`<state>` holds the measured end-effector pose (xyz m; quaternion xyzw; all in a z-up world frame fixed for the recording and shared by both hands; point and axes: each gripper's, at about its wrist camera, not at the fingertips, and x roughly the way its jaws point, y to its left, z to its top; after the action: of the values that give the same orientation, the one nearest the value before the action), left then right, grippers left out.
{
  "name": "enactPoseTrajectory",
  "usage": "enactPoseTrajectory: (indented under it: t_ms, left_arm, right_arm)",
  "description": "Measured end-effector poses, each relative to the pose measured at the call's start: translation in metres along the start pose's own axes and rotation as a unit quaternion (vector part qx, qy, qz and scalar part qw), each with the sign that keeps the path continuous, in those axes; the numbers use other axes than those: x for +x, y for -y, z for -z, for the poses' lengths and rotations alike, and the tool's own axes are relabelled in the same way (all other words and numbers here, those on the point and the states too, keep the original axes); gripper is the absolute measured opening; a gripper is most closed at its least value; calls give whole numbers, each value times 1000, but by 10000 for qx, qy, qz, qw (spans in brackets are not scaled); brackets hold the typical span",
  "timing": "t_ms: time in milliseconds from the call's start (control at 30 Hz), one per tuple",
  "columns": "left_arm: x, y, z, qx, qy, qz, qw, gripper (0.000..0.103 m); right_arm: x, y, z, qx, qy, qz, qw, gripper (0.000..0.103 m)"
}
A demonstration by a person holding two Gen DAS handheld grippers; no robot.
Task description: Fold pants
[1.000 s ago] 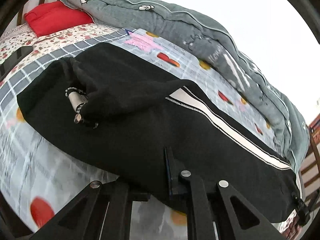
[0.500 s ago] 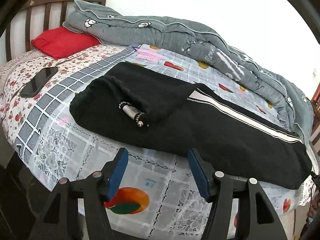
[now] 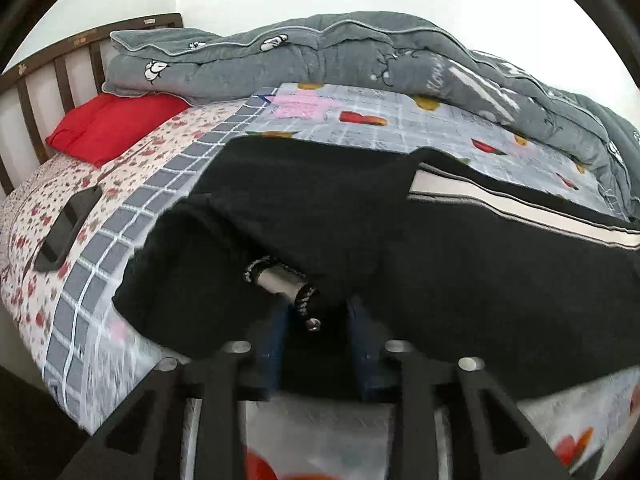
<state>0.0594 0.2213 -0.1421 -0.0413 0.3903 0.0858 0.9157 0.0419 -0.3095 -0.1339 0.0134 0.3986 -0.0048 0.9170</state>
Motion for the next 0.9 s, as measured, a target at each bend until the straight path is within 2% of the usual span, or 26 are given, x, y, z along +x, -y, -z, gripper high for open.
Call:
enactPoseTrajectory:
  t_ms: [67,167,333,400,467,500,533,600,633,700,833,900]
  left_arm:
    - [-1,-14,-13,-234,291,-59,9993,25]
    - [-4,-33,-42,-538,590,-227,9966,20]
    - [12,-43,-88,-451,821,-616,9937,15]
    - [26,-48,-103,-586,755,-583,9937,15]
    - [35,-57,-110,-819,650,-498,9933,18]
    - [37,-58,-111,-884,652,-471,9928,26]
    - [39,-59,-111,-863,648,-495,9929,43]
    - [40,-57,-108,-723,707,-637,9928,68]
    - [41,-55,-107,-599,776,-794,9920,68]
    - [49,-51,-108,-386,660,-941,9926,68]
    - [72,-56,-117,-385,355,-715,9961,68]
    - [90,-60,-125,-443,53,-520,9976,66]
  right_arm:
    - [4,-14,4,-226,100,217,9995,57]
    - [10,-19,5,-401,64,264,9988,58]
    - [13,-10,-1,-213,-71,46,9997,59]
    - [16,-12,-3,-233,-59,88,9997,59]
    - [17,-14,-2,-253,-33,127,9996,59]
    - [16,-14,-2,-238,-34,128,9996,59]
    - [16,-13,-2,-211,-43,120,9997,59]
    - [16,-13,-2,-201,-51,122,9997,59]
    - [16,-14,-3,-202,-58,134,9997,59]
    - [16,-15,-3,-216,-84,164,9996,59]
    - [15,-14,-7,-300,-228,128,9992,59]
    - [13,-12,-9,-291,-297,59,9991,59]
